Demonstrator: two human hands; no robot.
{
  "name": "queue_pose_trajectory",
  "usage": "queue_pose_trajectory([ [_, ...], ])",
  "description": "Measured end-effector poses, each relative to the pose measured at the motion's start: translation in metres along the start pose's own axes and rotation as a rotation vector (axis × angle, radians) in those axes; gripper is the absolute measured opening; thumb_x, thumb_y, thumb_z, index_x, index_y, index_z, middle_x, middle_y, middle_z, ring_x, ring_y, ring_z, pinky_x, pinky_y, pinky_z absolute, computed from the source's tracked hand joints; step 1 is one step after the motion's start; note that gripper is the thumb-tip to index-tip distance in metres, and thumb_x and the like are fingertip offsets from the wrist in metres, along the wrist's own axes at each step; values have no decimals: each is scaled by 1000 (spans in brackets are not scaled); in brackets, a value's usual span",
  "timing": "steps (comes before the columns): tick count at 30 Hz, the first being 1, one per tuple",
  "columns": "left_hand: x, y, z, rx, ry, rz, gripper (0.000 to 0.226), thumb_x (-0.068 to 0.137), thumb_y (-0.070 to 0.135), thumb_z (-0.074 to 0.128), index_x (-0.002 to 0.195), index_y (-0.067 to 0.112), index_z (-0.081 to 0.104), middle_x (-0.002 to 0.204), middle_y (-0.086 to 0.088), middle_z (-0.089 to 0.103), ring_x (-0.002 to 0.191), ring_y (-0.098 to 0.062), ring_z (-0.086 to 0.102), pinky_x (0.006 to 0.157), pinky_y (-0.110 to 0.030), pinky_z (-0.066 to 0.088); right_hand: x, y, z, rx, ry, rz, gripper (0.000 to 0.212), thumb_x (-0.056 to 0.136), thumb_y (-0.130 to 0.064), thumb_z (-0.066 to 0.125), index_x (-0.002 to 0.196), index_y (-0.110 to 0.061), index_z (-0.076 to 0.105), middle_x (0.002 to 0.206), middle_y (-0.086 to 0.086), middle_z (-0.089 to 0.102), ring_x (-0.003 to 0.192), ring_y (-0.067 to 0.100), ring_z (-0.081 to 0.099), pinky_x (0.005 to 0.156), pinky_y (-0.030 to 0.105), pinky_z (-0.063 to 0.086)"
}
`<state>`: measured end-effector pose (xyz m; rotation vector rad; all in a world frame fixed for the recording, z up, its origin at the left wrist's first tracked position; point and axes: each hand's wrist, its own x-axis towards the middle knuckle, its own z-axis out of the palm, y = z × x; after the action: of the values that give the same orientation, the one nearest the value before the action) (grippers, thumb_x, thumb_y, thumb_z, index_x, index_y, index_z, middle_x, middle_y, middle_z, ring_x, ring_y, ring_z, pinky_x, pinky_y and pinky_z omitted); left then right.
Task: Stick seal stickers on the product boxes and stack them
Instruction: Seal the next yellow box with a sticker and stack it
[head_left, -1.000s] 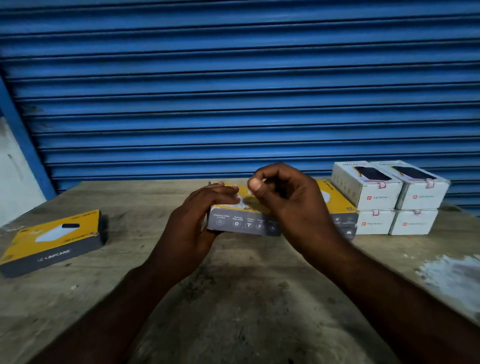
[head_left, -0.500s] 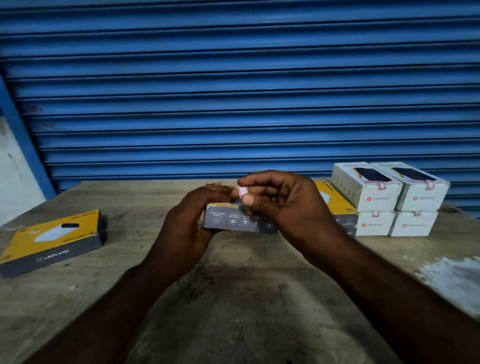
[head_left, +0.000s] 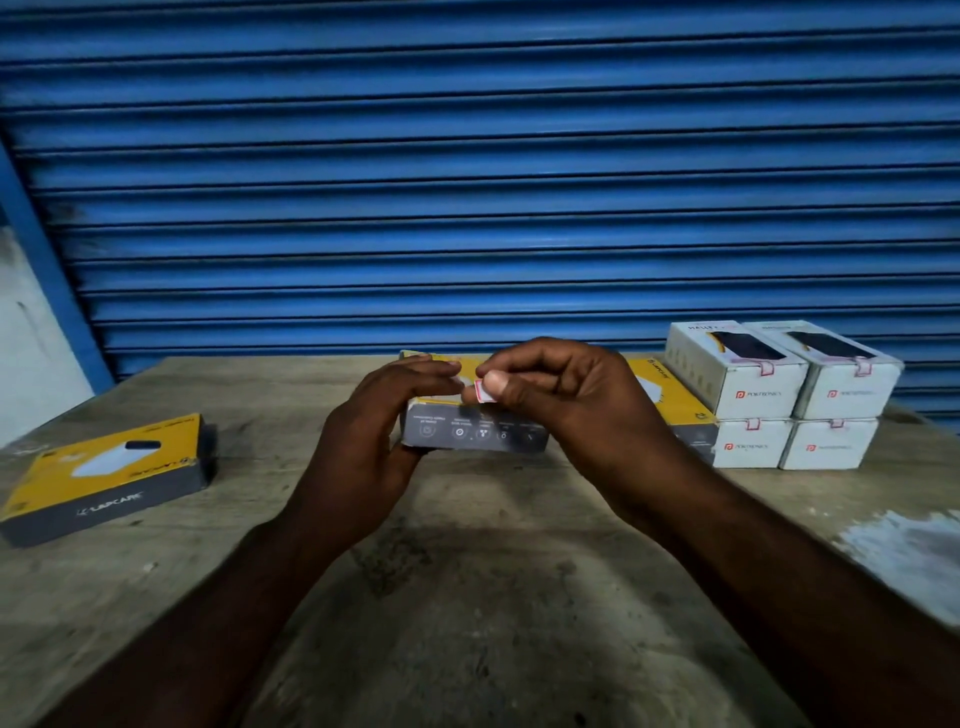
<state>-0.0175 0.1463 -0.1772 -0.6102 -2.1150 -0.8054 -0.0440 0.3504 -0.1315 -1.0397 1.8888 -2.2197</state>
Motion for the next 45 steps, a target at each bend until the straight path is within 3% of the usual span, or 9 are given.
queue_pose_trajectory([
  [5, 0, -4, -1, 8, 33, -20, 36, 87, 14, 71, 122, 18, 63, 132, 6, 62, 127, -13, 56, 104, -43, 47, 0, 1, 1, -88, 0, -53, 12, 89, -1, 65, 84, -10, 73, 99, 9, 76, 101, 21, 71, 92, 32, 54],
  [10, 0, -4, -1, 17, 41, 2, 33, 87, 15, 71, 119, 10, 65, 132, 3, 62, 127, -15, 56, 103, -45, 48, 0, 2, -1, -150, 10, 20, 12, 90, -7, 66, 84, -12, 75, 104, -6, 74, 105, 1, 66, 94, 17, 48],
  [13, 0, -3, 1, -5, 42, 1, 32, 87, 13, 72, 118, 10, 66, 131, 1, 63, 126, -17, 57, 103, -47, 47, 1, 5, -1, -174, 9, 19, 13, 90, -8, 65, 85, -14, 75, 106, -9, 72, 106, -1, 65, 97, 19, 47],
  [22, -4, -3, 9, -139, 25, -93, 42, 84, 17, 75, 124, 13, 63, 129, 1, 64, 123, -20, 60, 96, -52, 52, 2, 10, -2, -209, 21, -7, 10, 90, -8, 66, 89, -8, 76, 111, 2, 73, 106, 4, 66, 98, 22, 49],
  [35, -3, 1, 8, -117, 40, -73, 42, 84, 21, 75, 123, 16, 62, 128, 5, 64, 121, -16, 61, 95, -48, 54, 3, 11, -2, -153, 31, 9, 12, 91, -6, 64, 89, -1, 75, 108, 6, 74, 98, 7, 68, 90, 18, 50],
  [40, -3, 1, 8, -107, 48, -59, 41, 84, 22, 75, 122, 15, 62, 127, 3, 65, 121, -16, 61, 96, -48, 53, 2, 11, -1, -133, 33, 20, 13, 91, -6, 63, 86, -5, 74, 108, 8, 74, 97, 8, 68, 88, 18, 50],
  [45, -3, -1, 8, -115, 43, -52, 39, 85, 18, 75, 121, 11, 63, 129, 1, 64, 122, -18, 60, 97, -50, 52, 3, 13, -1, -106, 67, 30, 18, 93, -11, 61, 98, 1, 74, 107, 11, 75, 99, 17, 69, 92, 27, 52],
])
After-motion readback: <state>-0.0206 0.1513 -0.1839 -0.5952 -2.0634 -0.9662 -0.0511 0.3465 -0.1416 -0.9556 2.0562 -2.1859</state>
